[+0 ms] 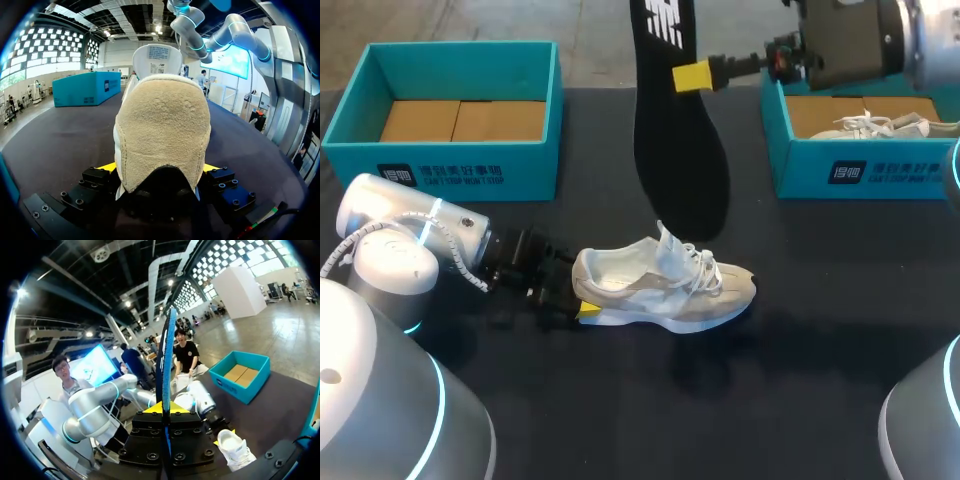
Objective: Take the shoe out of the shoebox, open the shoe tongue, remove and reinsert the insole, then place the shoe into the shoebox
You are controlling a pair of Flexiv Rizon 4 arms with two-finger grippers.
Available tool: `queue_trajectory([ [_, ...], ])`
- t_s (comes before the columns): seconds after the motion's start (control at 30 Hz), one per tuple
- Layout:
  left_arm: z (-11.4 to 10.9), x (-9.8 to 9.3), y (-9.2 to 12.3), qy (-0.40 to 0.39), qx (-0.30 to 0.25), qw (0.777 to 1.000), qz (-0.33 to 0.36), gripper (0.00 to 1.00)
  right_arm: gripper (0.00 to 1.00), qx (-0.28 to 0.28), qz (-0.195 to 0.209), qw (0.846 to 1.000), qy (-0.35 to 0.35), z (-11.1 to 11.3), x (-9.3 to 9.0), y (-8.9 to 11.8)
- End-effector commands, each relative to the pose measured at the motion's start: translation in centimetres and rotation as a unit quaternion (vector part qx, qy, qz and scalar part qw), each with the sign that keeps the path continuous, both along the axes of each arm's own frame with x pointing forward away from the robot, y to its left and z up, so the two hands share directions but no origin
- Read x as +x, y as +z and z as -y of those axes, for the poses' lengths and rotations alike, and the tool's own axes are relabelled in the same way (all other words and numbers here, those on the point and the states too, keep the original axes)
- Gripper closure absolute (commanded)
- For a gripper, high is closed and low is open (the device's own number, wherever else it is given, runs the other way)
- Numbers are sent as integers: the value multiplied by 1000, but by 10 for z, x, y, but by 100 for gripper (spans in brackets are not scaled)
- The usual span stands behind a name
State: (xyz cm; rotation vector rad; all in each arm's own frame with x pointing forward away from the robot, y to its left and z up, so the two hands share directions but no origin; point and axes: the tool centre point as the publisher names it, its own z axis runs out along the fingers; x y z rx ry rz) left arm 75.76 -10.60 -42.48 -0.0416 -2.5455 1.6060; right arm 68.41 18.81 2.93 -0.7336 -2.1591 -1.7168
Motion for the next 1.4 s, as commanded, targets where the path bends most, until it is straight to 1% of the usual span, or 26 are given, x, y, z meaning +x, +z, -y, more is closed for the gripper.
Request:
queue_trajectory([
  [0.03,-1,0,-2,0,1,1000,0,100,100,0,2,1000,-11,11,-18,-2],
  [0.13,-1,0,-2,0,1,1000,0,100,100,0,2,1000,-9,12,-23,-1],
  [0.17,-1,0,-2,0,1,1000,0,100,100,-1,0,1000,-5,15,-30,-1],
  [0.4,-1,0,-2,0,1,1000,0,100,100,-2,-8,1000,-9,26,-51,-2],
  [0.63,-1,0,-2,0,1,1000,0,100,100,-6,-13,1000,-13,31,-63,-5],
  [0.7,-1,0,-2,0,1,1000,0,100,100,-5,-17,1000,-13,32,-70,-7],
  [0.87,-1,0,-2,0,1,1000,0,100,100,-4,-21,1000,-17,34,-75,-10],
  [0.93,-1,0,-2,0,1,1000,0,100,100,2,-17,999,-31,35,-75,-11],
  [1.4,-1,0,-2,0,1,1000,0,100,100,2,-17,999,-31,35,-75,-11],
])
